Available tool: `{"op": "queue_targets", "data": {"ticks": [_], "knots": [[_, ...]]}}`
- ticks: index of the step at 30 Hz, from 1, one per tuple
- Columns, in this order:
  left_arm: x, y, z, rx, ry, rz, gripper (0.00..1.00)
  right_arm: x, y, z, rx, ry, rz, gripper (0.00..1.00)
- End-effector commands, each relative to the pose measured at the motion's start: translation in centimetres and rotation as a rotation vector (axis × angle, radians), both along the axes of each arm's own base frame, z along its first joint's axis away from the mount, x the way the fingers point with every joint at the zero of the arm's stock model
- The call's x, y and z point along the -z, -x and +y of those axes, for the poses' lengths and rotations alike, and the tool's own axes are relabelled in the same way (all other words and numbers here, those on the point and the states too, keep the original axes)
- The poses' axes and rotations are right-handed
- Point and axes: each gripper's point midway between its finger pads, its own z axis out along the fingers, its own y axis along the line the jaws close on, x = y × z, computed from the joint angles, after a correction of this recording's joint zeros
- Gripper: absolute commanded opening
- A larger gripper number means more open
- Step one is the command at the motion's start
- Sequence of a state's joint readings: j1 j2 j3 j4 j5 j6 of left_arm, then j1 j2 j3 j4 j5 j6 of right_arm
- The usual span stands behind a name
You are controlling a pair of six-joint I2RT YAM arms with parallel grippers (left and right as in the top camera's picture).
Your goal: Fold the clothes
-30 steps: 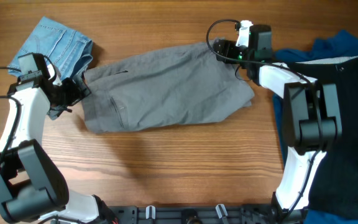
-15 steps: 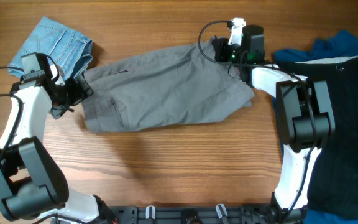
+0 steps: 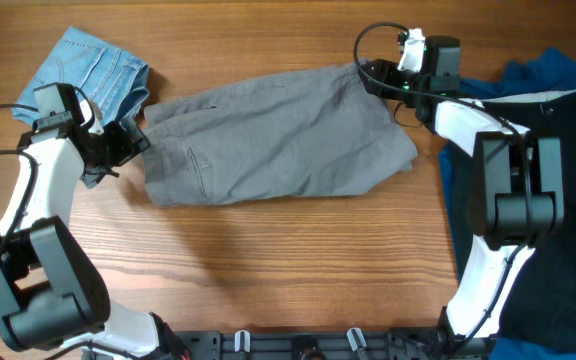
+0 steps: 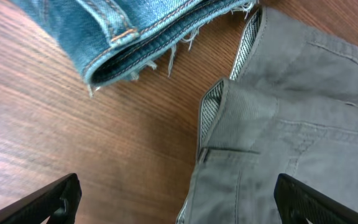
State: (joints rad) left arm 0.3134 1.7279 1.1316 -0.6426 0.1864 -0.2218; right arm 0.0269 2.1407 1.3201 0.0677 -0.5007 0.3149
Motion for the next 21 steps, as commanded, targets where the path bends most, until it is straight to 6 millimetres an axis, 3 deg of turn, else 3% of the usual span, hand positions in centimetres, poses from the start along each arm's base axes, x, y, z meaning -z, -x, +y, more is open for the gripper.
{"op": "queue_targets", "data": {"ticks": [1, 3, 5, 6, 9, 11, 12, 15, 17, 18, 21], "knots": [[2.6, -0.9, -1.3, 0.038, 0.085, 0.015, 0.99, -5.5, 0.7, -0.6, -0.048, 0.025, -0.076, 0.58], [3.2, -1.1, -2.4, 0.057, 0.153, 0.012, 0.93, -8.0, 2.9, -0.7, -0.049, 0.028, -0.026, 0.54], [2.5, -1.1, -2.6, 0.064, 0.158, -0.002, 0.93, -9.1, 6.4, -0.8, -0.04, 0.038, 0.092, 0.53], [1.8, -1.1, -2.6, 0.068, 0.152, -0.015, 0.93, -8.8, 8.2, -1.0, -0.022, 0.05, 0.168, 0.53], [-1.7, -0.8, -3.2, 0.124, 0.142, -0.082, 0.94, -5.1, 13.7, -2.4, 0.037, 0.114, 0.471, 0.58], [-3.6, 0.4, -3.8, 0.128, 0.153, -0.087, 0.93, -2.7, 15.5, -2.2, 0.01, 0.129, 0.581, 0.22], [-3.8, 1.0, -4.2, 0.131, 0.171, -0.072, 0.91, -1.6, 16.0, -2.0, 0.0, 0.133, 0.626, 0.12], [-2.5, 2.9, -6.0, 0.196, 0.199, 0.019, 0.61, 3.0, 17.6, -1.1, -0.025, 0.149, 0.767, 0.07], [-1.4, 3.6, -7.8, 0.244, 0.211, 0.063, 0.57, 6.1, 18.6, -0.7, -0.016, 0.167, 0.858, 0.06], [-0.6, 4.1, -8.9, 0.271, 0.218, 0.089, 0.57, 6.9, 20.1, -0.3, -0.022, 0.174, 0.931, 0.05], [2.8, 6.4, -10.0, 0.303, 0.186, 0.18, 0.54, 5.9, 24.8, 0.4, -0.082, 0.269, 1.094, 0.05]]}}
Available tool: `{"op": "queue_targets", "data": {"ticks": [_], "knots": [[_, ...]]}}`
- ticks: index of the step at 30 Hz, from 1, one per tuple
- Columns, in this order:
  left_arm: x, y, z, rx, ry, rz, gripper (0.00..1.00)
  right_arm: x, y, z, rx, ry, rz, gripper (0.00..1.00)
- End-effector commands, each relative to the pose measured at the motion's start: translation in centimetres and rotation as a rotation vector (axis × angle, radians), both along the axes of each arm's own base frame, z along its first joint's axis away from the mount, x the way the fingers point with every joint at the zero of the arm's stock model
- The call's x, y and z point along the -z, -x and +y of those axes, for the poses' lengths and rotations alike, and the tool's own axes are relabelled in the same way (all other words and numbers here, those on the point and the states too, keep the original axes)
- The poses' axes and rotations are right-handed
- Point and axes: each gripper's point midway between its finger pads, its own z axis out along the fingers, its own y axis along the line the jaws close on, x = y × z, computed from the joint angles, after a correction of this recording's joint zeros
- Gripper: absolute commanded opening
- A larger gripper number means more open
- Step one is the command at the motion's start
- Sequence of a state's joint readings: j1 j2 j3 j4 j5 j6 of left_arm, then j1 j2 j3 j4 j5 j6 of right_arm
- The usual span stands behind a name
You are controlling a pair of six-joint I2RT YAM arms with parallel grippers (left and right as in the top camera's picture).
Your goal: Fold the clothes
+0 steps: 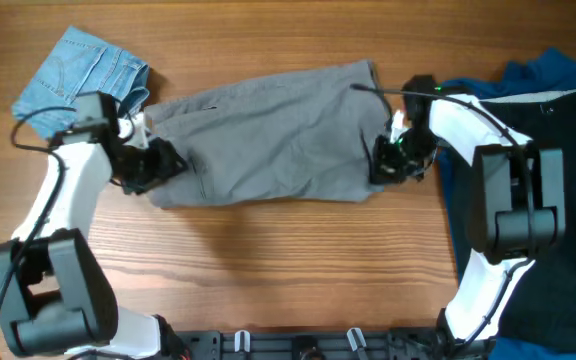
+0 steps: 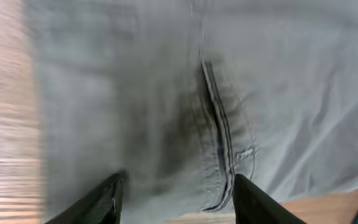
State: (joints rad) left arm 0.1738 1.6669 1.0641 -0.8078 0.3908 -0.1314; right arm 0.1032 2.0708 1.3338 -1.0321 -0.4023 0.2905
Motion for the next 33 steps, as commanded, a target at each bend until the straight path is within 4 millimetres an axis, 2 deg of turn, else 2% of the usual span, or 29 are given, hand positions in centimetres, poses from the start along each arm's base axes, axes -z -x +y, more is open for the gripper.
{"op": "queue_targets", "data": {"ticks": [1, 3, 5, 6, 8, 10, 12, 13, 14, 15, 16, 18, 20, 21, 22, 23, 24, 25, 26, 27, 28, 29, 30, 31, 33], "knots": [[4.7, 3.1, 0.7, -0.003, -0.1, 0.118, 0.52, 0.7, 3.9, 0.4, -0.106, 0.111, 0.124, 0.04], [6.5, 3.9, 2.9, -0.114, -0.199, 0.16, 0.52, -0.1, 4.5, 0.7, -0.149, 0.149, 0.119, 0.05], [8.1, 4.1, 4.9, -0.224, -0.264, 0.181, 0.46, -1.6, 4.0, 0.6, -0.149, 0.191, 0.055, 0.05], [8.6, 4.5, 6.4, -0.268, -0.318, 0.206, 0.44, -2.6, 3.2, -0.3, -0.143, 0.221, 0.002, 0.05], [8.7, 4.6, 7.9, -0.298, -0.341, 0.204, 0.45, -4.4, 1.3, -2.1, -0.115, 0.275, -0.115, 0.14], [8.0, 3.9, 9.2, -0.335, -0.34, 0.187, 0.45, -6.2, -1.1, -3.3, -0.097, 0.269, -0.251, 0.48], [6.0, 2.1, 9.8, -0.307, -0.295, 0.135, 0.48, -6.7, -3.2, -4.6, -0.054, 0.271, -0.332, 0.79], [4.7, 0.9, 9.5, -0.276, -0.251, 0.1, 0.54, -6.4, -4.1, -5.4, -0.031, 0.272, -0.356, 0.85], [3.7, 0.1, 9.1, -0.241, -0.219, 0.072, 0.6, -6.0, -4.9, -5.4, -0.031, 0.239, -0.375, 0.86], [2.4, -0.8, 8.9, -0.213, -0.2, 0.046, 0.68, -5.5, -5.3, -4.3, -0.067, 0.145, -0.385, 0.86], [1.5, -1.3, 8.9, -0.214, -0.196, 0.034, 0.72, -5.0, -5.2, -2.8, -0.119, 0.054, -0.385, 0.86], [0.1, -2.0, 9.1, -0.216, -0.198, 0.011, 0.76, -3.1, -4.1, -2.1, -0.142, 0.021, -0.309, 0.83], [-1.0, -2.2, 9.0, -0.215, -0.191, -0.008, 0.78, -1.9, -1.8, -0.7, -0.233, -0.096, -0.224, 0.75], [-1.5, -2.2, 9.0, -0.216, -0.193, -0.017, 0.8, -1.5, -0.4, -0.7, -0.292, -0.119, -0.183, 0.7], [-1.8, -2.1, 8.9, -0.216, -0.194, -0.022, 0.81, -1.3, 0.3, -0.6, -0.287, -0.126, -0.155, 0.62], [-1.9, -2.0, 8.9, -0.216, -0.194, -0.023, 0.82, -1.3, 0.9, -0.8, -0.262, -0.117, -0.116, 0.29], [-1.9, -2.0, 8.8, -0.215, -0.19, -0.023, 0.82, -1.1, 2.7, -2.4, -0.187, -0.001, 0.006, 0.16], [-1.9, -2.0, 8.8, -0.215, -0.19, -0.02, 0.82, -1.1, 4.1, -4.3, -0.138, 0.127, 0.096, 0.06], [-1.9, -1.9, 8.8, -0.215, -0.19, -0.02, 0.82, -1.3, 5.6, -6.8, -0.106, 0.292, 0.179, 0.05], [-1.9, -2.0, 8.8, -0.216, -0.19, -0.02, 0.82, -1.4, 5.8, -8.1, -0.1, 0.372, 0.195, 0.13], [-1.9, -2.0, 8.8, -0.215, -0.19, -0.021, 0.82, -1.3, 5.6, -8.3, -0.1, 0.379, 0.184, 0.28], [-1.9, -2.0, 8.8, -0.215, -0.191, -0.022, 0.82, -1.1, 5.1, -8.3, -0.093, 0.378, 0.161, 0.52], [-2.0, -2.1, 8.6, -0.212, -0.18, -0.025, 0.83, -1.1, 4.4, -8.7, -0.084, 0.394, 0.137, 0.67], [-2.1, -2.0, 8.4, -0.207, -0.167, -0.027, 0.83, -1.3, 3.7, -9.2, -0.057, 0.406, 0.122, 0.69], [-2.3, -2.0, 8.4, -0.183, -0.174, -0.035, 0.85, -3.0, 0.1, -10.5, 0.048, 0.366, 0.017, 0.71]]}}
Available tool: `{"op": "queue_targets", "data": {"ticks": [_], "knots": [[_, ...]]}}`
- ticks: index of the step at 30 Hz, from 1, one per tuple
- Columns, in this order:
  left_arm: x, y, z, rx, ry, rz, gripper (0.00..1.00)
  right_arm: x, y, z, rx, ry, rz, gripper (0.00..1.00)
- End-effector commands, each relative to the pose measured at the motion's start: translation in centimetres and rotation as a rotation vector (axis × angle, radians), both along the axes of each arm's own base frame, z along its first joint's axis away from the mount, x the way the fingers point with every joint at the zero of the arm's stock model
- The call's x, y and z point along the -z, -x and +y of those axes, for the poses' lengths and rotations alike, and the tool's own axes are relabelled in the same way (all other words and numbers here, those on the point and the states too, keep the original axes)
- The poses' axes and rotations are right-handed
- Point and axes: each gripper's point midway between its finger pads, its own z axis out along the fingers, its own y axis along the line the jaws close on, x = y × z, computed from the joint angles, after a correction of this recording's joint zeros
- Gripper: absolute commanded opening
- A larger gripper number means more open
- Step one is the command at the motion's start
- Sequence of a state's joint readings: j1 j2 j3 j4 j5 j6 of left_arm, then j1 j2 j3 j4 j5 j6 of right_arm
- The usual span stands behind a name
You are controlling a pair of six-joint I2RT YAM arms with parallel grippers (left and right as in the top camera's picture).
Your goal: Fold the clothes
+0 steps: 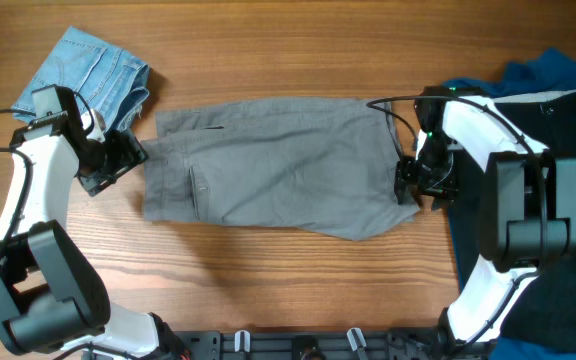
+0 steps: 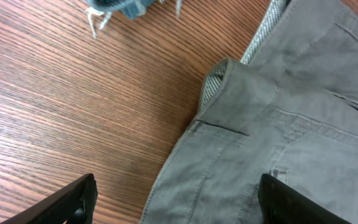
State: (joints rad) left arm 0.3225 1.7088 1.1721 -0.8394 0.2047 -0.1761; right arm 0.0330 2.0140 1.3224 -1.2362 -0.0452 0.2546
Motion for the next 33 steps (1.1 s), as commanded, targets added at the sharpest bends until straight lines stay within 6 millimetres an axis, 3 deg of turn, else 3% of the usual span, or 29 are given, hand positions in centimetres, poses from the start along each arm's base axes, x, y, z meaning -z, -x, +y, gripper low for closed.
{"op": "queue_targets", "data": {"ticks": [1, 2, 3, 4, 5, 6, 9, 15, 18, 22, 27, 30, 33], "knots": [[-1.6, -0.9, -0.1, 0.045, -0.006, -0.062, 0.86, -2.7, -6.1, -1.9, 0.069, -0.054, -0.213, 0.7], [-1.8, -1.4, 0.1, 0.046, -0.014, -0.083, 0.9, -4.8, -9.6, -0.3, 0.018, -0.198, -0.361, 0.69], [-1.9, -1.9, 0.2, 0.046, -0.021, -0.104, 0.9, -5.9, -11.2, 0.7, -0.003, -0.269, -0.433, 0.68], [-2.2, -2.6, 0.3, 0.048, -0.026, -0.135, 0.91, -7.2, -13.8, 2.2, -0.025, -0.368, -0.556, 0.63], [-2.3, -3.2, 0.4, 0.05, -0.03, -0.162, 0.89, -8.0, -15.8, 3.4, -0.045, -0.431, -0.648, 0.51], [-2.5, -3.7, 0.5, 0.052, -0.037, -0.182, 0.88, -8.0, -17.6, 4.0, -0.062, -0.433, -0.716, 0.47], [-2.4, -4.4, 0.1, 0.067, -0.043, -0.199, 0.89, -6.6, -19.8, 5.5, -0.12, -0.397, -0.778, 0.47], [-2.4, -4.2, 0.0, 0.069, -0.039, -0.191, 0.89, -1.2, -20.2, 6.6, -0.11, -0.349, -0.702, 0.45], [-2.3, -4.1, 0.0, 0.069, -0.038, -0.188, 0.9, -0.3, -19.9, 6.7, -0.107, -0.353, -0.677, 0.39], [-2.1, -4.1, 0.0, 0.082, -0.04, -0.184, 0.9, -0.8, -20.0, 6.3, -0.098, -0.354, -0.687, 0.06], [-0.1, -4.4, -1.2, 0.209, 0.01, -0.178, 0.88, -5.4, -19.3, 5.4, -0.088, -0.347, -0.731, 0.04], [1.5, -5.8, -1.3, 0.217, 0.031, -0.203, 0.85, -7.3, -18.5, 5.4, -0.087, -0.347, -0.736, 0.04], [2.7, -7.2, -1.2, 0.224, 0.037, -0.236, 0.65, -7.5, -18.2, 5.4, -0.088, -0.347, -0.73, 0.05]]}}
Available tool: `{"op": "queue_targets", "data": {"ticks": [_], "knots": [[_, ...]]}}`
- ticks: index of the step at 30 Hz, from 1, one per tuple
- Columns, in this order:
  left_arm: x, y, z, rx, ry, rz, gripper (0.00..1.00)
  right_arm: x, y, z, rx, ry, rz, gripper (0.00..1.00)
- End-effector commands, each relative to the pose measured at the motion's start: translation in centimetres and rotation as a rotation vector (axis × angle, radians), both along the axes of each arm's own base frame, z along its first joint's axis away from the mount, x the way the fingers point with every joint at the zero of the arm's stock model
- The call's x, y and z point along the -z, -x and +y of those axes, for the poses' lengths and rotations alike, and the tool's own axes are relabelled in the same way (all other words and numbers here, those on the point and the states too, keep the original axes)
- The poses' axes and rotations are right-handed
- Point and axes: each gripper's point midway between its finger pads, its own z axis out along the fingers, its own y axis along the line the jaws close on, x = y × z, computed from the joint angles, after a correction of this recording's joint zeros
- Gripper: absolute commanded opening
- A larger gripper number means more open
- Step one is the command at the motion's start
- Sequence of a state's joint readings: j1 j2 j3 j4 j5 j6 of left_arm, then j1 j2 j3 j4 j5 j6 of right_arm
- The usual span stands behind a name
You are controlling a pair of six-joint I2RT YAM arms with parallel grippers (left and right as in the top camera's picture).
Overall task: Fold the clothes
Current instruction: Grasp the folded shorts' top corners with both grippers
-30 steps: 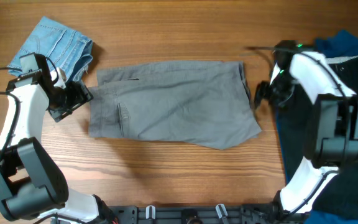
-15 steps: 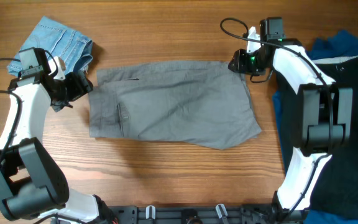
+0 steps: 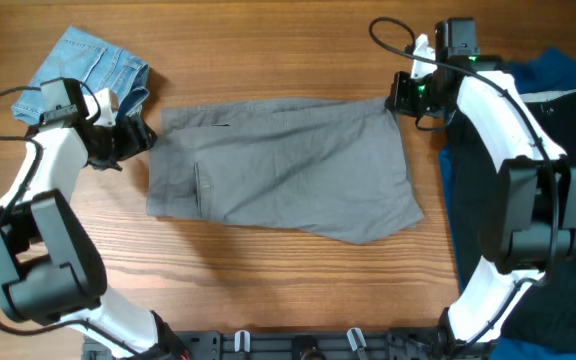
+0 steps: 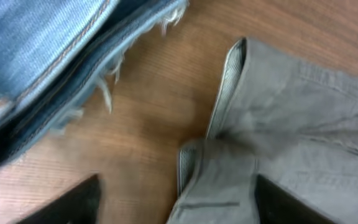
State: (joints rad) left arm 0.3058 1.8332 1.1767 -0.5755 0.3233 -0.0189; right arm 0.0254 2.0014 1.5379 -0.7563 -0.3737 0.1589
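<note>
Grey shorts (image 3: 278,170) lie spread flat across the middle of the table, waistband to the left. My left gripper (image 3: 128,140) sits at the waistband's upper left corner. In the left wrist view it (image 4: 176,190) is open, with the grey waistband (image 4: 229,155) low between its wide-apart fingers. My right gripper (image 3: 400,95) is at the shorts' upper right corner; the overhead view does not show how its jaws stand. Folded blue denim (image 3: 88,70) lies at the far left and also fills the left wrist view's upper left (image 4: 48,56).
A heap of dark blue and black clothes (image 3: 538,200) covers the table's right side, under the right arm. Bare wood (image 3: 268,280) runs along the front edge below the shorts. The denim's frayed hem lies close to the waistband corner.
My left gripper moved from beside the waistband's middle up to its upper left corner, closer to the denim. My right gripper moved from the shorts' right edge up to the upper right corner.
The shorts first lay slanted and rumpled, my left gripper open beside the waistband and my right at the far upper corner. Then both grippers were down on the cloth. After that the shorts lay straight and flatter with both grippers at the sides; now they are at the upper corners.
</note>
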Motion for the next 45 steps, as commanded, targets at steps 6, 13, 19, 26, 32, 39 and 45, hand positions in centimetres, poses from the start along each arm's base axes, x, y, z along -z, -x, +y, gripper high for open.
{"op": "queue_targets", "data": {"ticks": [6, 13, 19, 26, 32, 39, 45], "knots": [[3.8, -2.1, -3.6, 0.104, 0.112, -0.011, 0.39, -0.9, -0.2, -0.4, 0.006, 0.008, -0.02, 0.04], [0.7, -2.5, -3.3, 0.103, 0.092, -0.073, 0.04, -0.1, 0.5, -1.9, 0.117, 0.065, 0.047, 0.1], [-2.9, -2.9, -3.3, 0.106, 0.068, -0.153, 0.04, -0.1, 0.7, -1.8, 0.108, 0.064, 0.05, 0.04], [-3.0, -2.9, -4.3, 0.13, 0.083, -0.156, 0.04, 2.6, -1.8, -2.9, 0.123, 0.134, -0.007, 0.39], [-3.0, -3.0, -5.4, 0.157, 0.084, -0.156, 0.04, 5.4, -1.4, -1.9, 0.086, 0.1, 0.046, 0.34], [-3.0, -3.0, -5.4, 0.157, 0.084, -0.156, 0.04, 5.8, -1.1, -0.5, 0.056, 0.031, 0.064, 0.3], [-3.0, -3.0, -5.4, 0.156, 0.084, -0.155, 0.04, 6.3, 0.2, -0.6, 0.06, 0.033, 0.113, 0.05]]}}
